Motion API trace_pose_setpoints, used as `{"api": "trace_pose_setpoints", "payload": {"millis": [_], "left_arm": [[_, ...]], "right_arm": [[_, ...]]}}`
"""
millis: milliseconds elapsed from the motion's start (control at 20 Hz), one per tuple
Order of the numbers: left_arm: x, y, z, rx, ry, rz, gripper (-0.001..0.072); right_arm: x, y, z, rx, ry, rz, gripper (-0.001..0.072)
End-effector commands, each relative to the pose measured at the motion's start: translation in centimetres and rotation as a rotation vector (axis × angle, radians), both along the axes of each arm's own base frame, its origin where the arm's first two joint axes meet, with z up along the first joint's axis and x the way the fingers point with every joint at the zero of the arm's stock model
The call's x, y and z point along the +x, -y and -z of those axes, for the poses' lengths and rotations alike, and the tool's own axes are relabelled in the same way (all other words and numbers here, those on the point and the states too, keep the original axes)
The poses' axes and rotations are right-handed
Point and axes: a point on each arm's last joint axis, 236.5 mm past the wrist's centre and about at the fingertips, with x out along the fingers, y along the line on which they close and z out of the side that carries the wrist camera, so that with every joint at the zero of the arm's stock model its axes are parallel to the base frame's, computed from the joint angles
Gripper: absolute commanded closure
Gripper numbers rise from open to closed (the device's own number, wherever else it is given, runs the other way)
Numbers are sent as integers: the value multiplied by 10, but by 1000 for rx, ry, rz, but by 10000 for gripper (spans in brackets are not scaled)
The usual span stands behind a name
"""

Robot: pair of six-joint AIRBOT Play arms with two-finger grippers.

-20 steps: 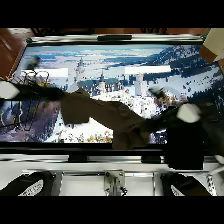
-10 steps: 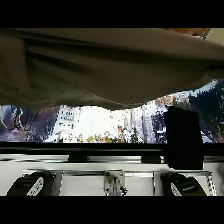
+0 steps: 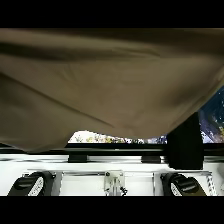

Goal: Fold the shirts.

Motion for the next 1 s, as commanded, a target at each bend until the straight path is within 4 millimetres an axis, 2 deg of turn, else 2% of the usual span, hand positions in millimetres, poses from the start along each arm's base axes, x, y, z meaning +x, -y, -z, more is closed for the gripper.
{"api": "trace_pose_setpoints", "payload": {"millis": [0,100,200,300,350,500,600,700,750,850,900,950], "left_arm": [[21,-9,64,9,-268,-32,666],[57,-13,128,49,-506,-29,665],[100,-17,193,82,-710,-11,666],[147,-22,257,97,-877,8,666],[176,-25,287,90,-943,12,666],[261,-34,360,68,-1025,10,665],[305,-34,405,16,-1050,13,665],[333,-21,448,-80,-1072,57,664],[342,-12,467,-136,-1089,84,664],[349,7,503,-249,-1148,138,663],[347,17,518,-300,-1190,167,662],[343,24,530,-330,-1232,188,648]], "right_arm": [[12,12,56,-52,-233,61,637],[30,20,127,-137,-521,104,636],[61,18,197,-207,-739,116,636],[115,13,259,-262,-820,125,636],[153,4,284,-254,-805,124,636],[259,-33,324,-56,-650,125,636],[304,-55,343,104,-568,114,636],[325,-69,367,241,-561,112,636],[327,-74,383,298,-593,118,636],[319,-83,414,344,-697,124,635],[310,-90,429,351,-762,123,605],[304,-91,438,347,-806,125,464]]}}
